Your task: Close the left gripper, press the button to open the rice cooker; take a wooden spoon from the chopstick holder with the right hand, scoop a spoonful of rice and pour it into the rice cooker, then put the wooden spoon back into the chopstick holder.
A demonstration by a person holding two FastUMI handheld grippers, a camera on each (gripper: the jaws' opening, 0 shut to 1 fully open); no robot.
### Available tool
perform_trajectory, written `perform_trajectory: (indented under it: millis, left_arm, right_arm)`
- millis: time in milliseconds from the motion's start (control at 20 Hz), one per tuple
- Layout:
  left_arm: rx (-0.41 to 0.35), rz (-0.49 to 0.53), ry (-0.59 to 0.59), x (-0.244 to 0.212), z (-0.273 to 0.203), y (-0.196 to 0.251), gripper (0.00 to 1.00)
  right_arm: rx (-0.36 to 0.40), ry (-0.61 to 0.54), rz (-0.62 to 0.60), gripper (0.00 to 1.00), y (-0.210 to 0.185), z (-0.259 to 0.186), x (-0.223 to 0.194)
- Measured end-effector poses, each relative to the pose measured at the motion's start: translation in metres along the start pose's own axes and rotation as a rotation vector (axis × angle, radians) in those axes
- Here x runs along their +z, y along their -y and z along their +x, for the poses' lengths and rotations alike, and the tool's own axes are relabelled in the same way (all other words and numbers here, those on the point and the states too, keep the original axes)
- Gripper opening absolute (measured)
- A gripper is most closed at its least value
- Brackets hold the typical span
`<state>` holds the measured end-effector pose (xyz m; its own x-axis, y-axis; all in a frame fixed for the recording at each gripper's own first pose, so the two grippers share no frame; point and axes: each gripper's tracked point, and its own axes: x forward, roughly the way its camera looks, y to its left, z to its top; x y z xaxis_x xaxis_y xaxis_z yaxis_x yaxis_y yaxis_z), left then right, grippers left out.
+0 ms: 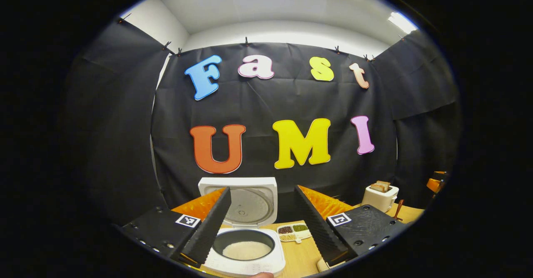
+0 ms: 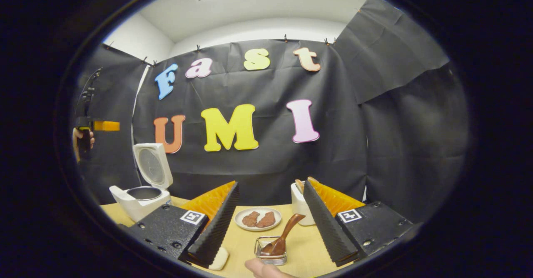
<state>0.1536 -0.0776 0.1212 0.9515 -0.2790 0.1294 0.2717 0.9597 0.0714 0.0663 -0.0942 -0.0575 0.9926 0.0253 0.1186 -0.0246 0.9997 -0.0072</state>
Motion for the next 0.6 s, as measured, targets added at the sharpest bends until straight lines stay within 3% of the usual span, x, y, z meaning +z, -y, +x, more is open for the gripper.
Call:
perform_trajectory:
  millis: [50, 100, 150, 200, 250, 300, 450, 600]
  left_arm:
    - [-0.02, -0.002, 0.007, 0.004, 0.014, -0.002, 0.95]
    - [-0.004, -0.005, 0.012, 0.006, 0.027, -0.012, 0.95]
    - [0.023, -0.007, 0.002, 0.005, 0.041, -0.025, 0.95]
    - [0.049, -0.011, -0.008, 0.001, 0.053, -0.038, 0.95]
    - [0.047, -0.008, -0.014, -0.001, 0.063, -0.042, 0.95]
    - [0.046, 0.008, -0.006, -0.001, 0.072, -0.047, 0.95]
    - [0.12, 0.057, 0.026, -0.005, 0.1, -0.081, 0.95]
    - [0.111, -0.031, 0.03, -0.015, 0.133, -0.09, 0.95]
  right_arm:
    - [-0.002, 0.008, -0.008, 1.0, 0.0, 0.0, 0.002]
    - [0.003, 0.011, -0.01, 0.93, -0.001, -0.001, 0.003]
    - [0.012, 0.014, -0.008, 1.0, -0.004, -0.003, 0.002]
    - [0.024, 0.02, -0.005, 0.93, -0.007, -0.005, 0.002]
    - [0.036, 0.025, -0.002, 0.93, -0.009, -0.004, 0.0]
    - [0.048, 0.023, -0.001, 1.0, -0.012, -0.004, -0.001]
    - [0.083, -0.017, -0.013, 1.0, -0.023, 0.0, -0.016]
    - [0.078, -0.018, -0.016, 1.0, -0.025, 0.005, -0.021]
